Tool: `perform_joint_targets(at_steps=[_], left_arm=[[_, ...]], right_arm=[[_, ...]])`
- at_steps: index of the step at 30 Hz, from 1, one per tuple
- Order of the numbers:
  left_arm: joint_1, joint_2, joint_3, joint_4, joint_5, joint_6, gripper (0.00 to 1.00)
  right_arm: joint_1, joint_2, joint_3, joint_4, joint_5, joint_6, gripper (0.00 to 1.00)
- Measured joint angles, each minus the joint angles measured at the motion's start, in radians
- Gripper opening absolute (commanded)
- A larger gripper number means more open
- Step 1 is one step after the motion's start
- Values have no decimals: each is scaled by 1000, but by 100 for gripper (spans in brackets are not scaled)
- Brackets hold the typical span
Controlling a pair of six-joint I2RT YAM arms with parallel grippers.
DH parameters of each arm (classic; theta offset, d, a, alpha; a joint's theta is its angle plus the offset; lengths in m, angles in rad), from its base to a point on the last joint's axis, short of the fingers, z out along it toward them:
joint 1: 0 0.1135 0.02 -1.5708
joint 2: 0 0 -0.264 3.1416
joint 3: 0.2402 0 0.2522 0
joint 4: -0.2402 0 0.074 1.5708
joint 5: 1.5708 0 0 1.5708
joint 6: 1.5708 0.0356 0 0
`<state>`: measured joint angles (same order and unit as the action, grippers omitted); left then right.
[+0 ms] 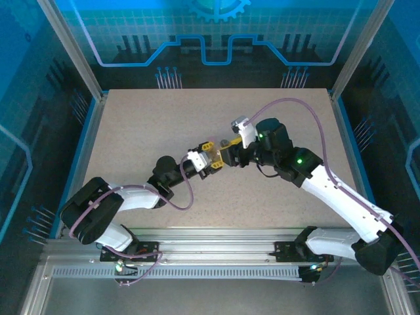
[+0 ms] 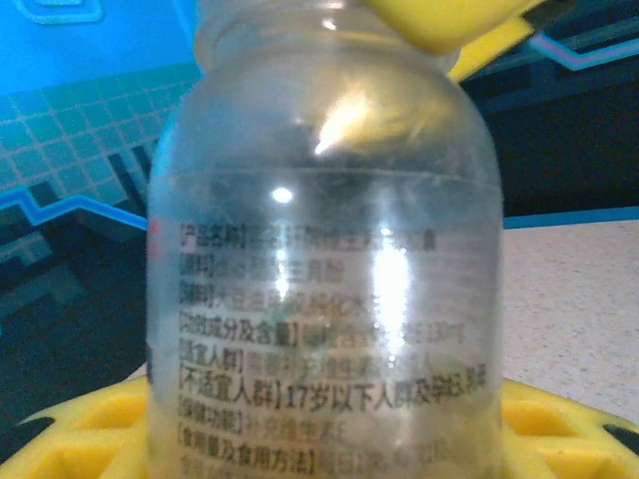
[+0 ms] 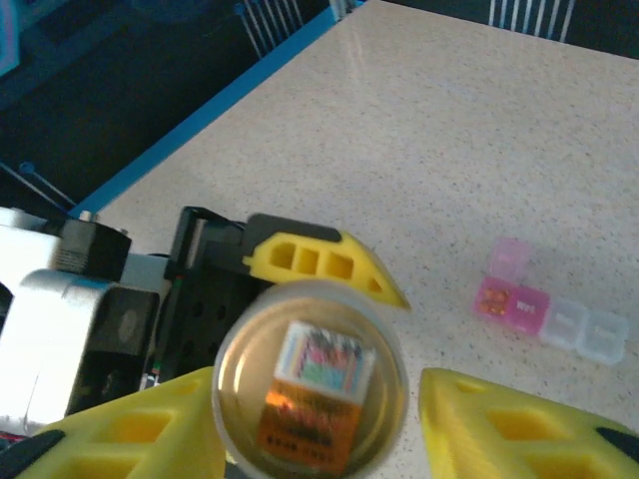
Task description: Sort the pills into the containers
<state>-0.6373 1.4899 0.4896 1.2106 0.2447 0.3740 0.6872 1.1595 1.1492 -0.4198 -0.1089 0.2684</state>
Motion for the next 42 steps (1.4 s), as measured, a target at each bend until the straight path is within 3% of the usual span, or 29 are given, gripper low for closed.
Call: perform_joint_targets(at_steps=[12,22,27,33,36,42], left_arm=[[-1,47,0,105,-92,-5,0],[-2,47,-12,115,-95,-19,0],[-2,46,-16,120,-79,-60,0],[-2,27,-16,113,-22,-107,0],[-2,6,-16,99,5,-115,0],[-2,-1,-23,95,42,-138,0]], right_arm=[[-1,-71,5,-34,-26,89,73],[-5,-163,-2,-5,-14,-49,71],[-32,-219,-118,128,-118,-233,64],[-96,-166,-217,251,-289,-424,61],[-146,-124,-217,273,-380,-517,57],[-231,-38,-161,255,-534,-642,58]])
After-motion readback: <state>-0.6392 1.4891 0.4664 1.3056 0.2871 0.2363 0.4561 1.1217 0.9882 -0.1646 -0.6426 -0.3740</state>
